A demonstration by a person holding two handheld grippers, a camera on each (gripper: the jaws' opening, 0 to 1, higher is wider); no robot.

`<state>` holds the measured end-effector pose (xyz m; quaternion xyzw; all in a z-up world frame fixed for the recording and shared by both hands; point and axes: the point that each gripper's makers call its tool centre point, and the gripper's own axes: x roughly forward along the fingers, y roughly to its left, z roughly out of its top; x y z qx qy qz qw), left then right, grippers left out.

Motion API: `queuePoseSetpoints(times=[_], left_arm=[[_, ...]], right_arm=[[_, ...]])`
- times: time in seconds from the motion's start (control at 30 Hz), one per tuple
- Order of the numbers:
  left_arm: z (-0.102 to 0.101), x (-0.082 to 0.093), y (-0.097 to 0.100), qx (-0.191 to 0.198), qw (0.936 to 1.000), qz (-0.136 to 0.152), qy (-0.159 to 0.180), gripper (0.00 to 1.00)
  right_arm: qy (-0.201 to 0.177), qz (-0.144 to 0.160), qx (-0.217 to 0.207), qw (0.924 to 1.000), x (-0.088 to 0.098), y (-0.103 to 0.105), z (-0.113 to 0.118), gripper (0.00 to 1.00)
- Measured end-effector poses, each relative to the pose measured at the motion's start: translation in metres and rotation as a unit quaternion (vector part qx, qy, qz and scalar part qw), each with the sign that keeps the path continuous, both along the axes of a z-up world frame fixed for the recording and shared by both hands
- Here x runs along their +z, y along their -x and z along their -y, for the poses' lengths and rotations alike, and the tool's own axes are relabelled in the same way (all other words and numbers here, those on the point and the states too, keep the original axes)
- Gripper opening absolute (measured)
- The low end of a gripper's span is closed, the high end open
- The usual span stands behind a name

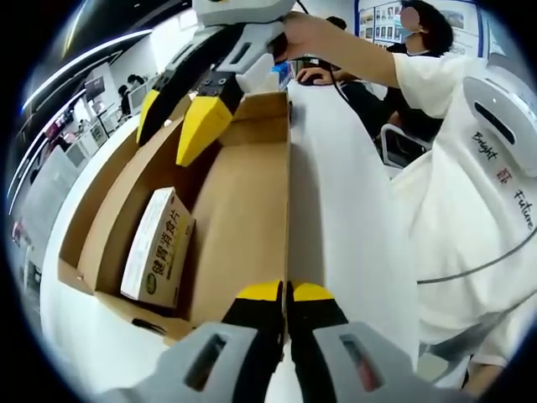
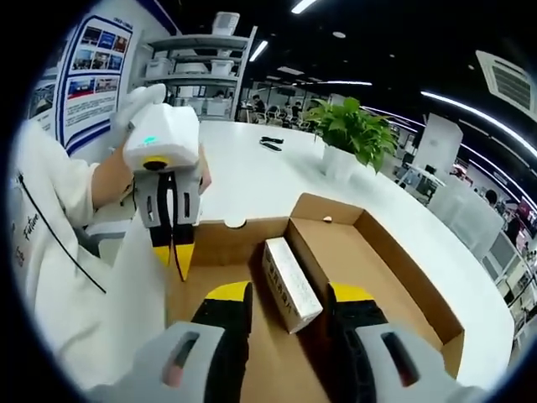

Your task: Operate the shoe box by opening the lid, removing the specified soft item, and placing it in the target area until the item is outside and the box remains undamaged.

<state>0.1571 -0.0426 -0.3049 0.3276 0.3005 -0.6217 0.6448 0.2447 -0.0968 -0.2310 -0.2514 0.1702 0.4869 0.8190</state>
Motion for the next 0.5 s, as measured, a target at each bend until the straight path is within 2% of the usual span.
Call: queuePoseSetpoints(times=[0.27,0.5], left_arm=[[-0.0001,-0.0001,0.0001,0.002,1.0000,0.001,0.000,0.01],[0.0000,0.0003,-0.0001,0.002,1.0000,0.003,0.002,0.01]], right_arm=[[0.023,0.024,0.007,0.9994,-0.0016,0.0012,0.0007,0.36],[0.022,0.018,0.019,0.9994,-0.0051,0.0026,-0.0042,0.35]])
